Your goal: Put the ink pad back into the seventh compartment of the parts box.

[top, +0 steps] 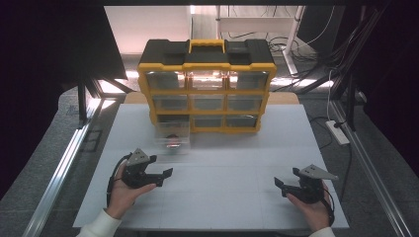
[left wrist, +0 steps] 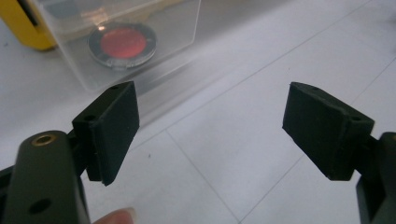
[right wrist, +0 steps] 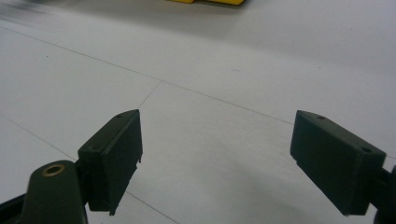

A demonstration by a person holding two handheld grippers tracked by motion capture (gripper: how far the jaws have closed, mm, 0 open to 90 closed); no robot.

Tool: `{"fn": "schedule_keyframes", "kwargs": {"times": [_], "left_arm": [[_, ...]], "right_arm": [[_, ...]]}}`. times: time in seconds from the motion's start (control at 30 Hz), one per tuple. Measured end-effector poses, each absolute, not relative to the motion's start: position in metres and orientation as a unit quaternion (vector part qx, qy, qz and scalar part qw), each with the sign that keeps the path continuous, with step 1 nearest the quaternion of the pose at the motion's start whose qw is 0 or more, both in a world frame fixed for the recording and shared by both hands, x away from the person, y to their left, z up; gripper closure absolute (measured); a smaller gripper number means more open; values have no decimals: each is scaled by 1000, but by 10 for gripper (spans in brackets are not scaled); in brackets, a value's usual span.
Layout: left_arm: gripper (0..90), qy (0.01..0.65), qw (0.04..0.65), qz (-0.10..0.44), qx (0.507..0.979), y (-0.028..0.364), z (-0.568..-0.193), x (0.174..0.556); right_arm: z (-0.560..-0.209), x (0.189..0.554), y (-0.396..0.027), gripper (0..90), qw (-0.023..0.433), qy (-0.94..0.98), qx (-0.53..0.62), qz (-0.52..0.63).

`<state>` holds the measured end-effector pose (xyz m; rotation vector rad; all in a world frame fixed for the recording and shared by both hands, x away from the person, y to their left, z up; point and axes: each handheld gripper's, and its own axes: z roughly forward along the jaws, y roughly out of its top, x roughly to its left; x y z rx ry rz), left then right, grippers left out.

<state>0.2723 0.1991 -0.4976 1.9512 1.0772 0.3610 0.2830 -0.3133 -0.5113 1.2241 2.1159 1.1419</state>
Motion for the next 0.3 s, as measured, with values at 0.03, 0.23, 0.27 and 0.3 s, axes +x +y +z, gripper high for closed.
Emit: {"fn": "schedule_keyframes", "kwargs": {"times": [0.03,0.23,0.27,0.3], "left_arm": [[193,431,428,145,781,199,-498,272],[191,431,426,148,782,200,-500,271],[190,431,426,148,782,200,-500,271],[189,430,425,150,782,200,-500,270]], "right_arm": [[-511,283,-313,172,220,765,443,413],[-511,283,-313,171,221,765,441,414],[-511,283,-313,170,221,765,442,414],[-512,283,-314,170,221,765,442,414]]}}
